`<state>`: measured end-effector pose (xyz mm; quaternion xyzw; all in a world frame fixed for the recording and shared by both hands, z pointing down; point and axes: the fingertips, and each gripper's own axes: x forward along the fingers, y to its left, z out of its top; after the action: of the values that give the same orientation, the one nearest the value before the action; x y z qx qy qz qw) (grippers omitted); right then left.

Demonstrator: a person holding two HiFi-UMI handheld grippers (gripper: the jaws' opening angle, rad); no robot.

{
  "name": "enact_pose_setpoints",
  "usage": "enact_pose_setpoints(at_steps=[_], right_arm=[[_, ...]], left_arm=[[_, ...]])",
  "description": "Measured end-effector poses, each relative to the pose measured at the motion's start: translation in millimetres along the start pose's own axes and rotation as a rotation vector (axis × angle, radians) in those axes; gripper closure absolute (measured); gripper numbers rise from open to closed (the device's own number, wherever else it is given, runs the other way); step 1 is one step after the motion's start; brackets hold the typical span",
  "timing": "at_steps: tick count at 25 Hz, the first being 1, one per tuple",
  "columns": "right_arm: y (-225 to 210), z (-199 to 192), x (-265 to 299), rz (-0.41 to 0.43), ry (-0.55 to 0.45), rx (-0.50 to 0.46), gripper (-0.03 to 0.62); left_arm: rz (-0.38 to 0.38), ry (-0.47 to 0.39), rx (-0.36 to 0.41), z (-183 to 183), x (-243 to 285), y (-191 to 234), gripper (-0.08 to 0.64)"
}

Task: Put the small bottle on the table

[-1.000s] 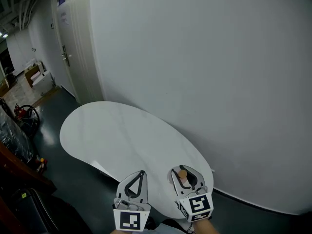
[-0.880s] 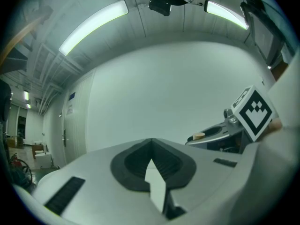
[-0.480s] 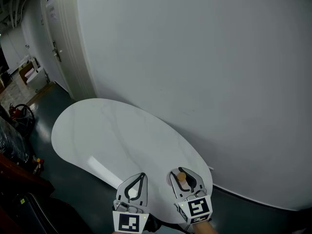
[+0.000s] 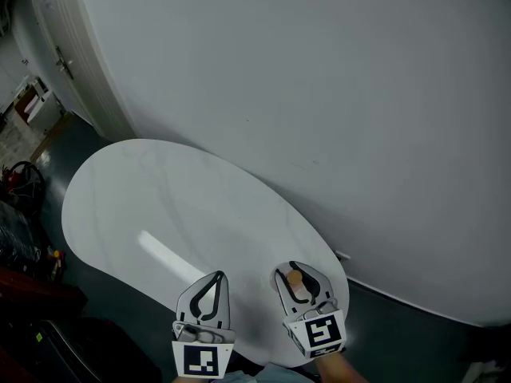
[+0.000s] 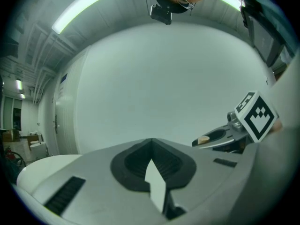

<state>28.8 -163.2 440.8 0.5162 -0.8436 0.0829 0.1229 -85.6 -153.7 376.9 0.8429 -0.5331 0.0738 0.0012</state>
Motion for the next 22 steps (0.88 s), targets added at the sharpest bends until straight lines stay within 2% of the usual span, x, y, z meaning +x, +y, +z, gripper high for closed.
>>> enact_pose_setpoints(at_steps=[2,11,17,22], right_arm=[[-5.5,-7.9,3.4,-0.002,0.022,0.014,0.474],[-19.0,-47.4,22.9,0.002,0.104,0.058,0.474],[-23.7,-56.6,32.0,0.009,0.103,0.035,0.474],[-24.9,-55.1,40.1,0.022,0.056,0.02,0.474]], left_arm=[[0.017,0.037,-0.055,-9.3,5.3,3.1,0.56],[0.005,0.161,-0.061,-39.4,27.1,-0.4,0.56],[0.005,0.218,-0.069,-54.6,33.2,1.4,0.56],[0.001,0.261,-0.084,-64.3,36.9,0.0,0.56]])
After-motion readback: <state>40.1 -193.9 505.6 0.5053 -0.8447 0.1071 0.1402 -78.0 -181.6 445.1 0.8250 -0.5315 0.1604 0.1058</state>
